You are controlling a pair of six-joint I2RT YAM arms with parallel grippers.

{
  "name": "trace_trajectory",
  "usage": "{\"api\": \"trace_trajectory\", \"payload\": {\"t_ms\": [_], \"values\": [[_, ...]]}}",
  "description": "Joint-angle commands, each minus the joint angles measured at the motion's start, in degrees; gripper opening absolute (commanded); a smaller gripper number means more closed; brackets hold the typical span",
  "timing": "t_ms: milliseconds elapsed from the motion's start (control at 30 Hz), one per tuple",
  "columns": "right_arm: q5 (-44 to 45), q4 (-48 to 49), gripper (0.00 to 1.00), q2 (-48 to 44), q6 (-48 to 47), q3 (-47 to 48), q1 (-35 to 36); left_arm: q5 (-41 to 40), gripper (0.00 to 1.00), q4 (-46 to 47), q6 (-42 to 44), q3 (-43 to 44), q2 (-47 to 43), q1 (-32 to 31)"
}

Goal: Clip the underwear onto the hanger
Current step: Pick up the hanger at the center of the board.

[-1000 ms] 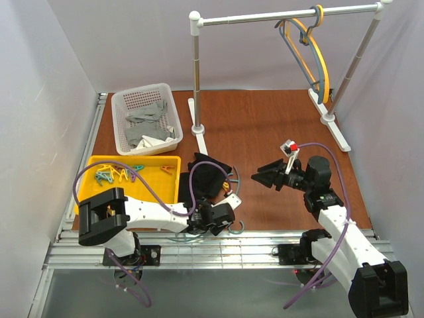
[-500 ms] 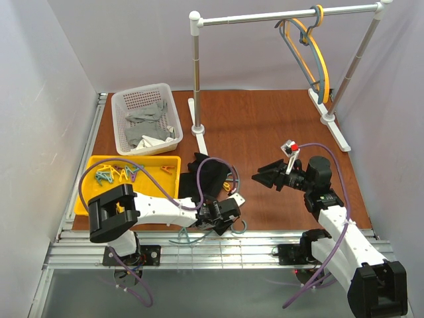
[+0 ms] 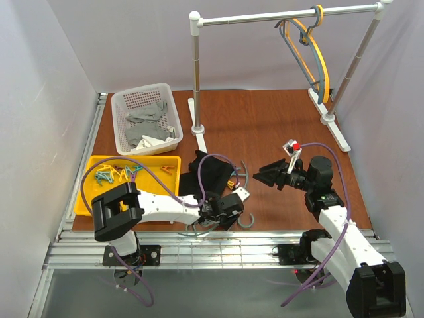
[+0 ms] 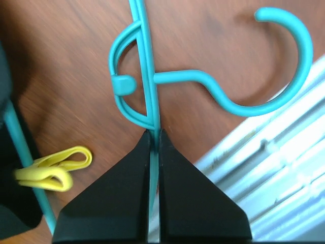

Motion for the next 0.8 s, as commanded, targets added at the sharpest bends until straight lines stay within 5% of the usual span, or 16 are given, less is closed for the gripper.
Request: {"api": "trace_trajectory", "payload": {"t_ms": [0, 767], "values": [[-0.49, 1.86, 0.53, -1.48, 0.06, -0.14, -0.33, -4.53, 0.0, 6.98, 1.18, 1.75, -4.01, 3.39], [5.66, -3.59, 0.53, -4.73, -2.75, 2.41, -1.12, 9.6, 0.0, 24.57, 7.43, 24.24, -2.26, 23.34]]}}
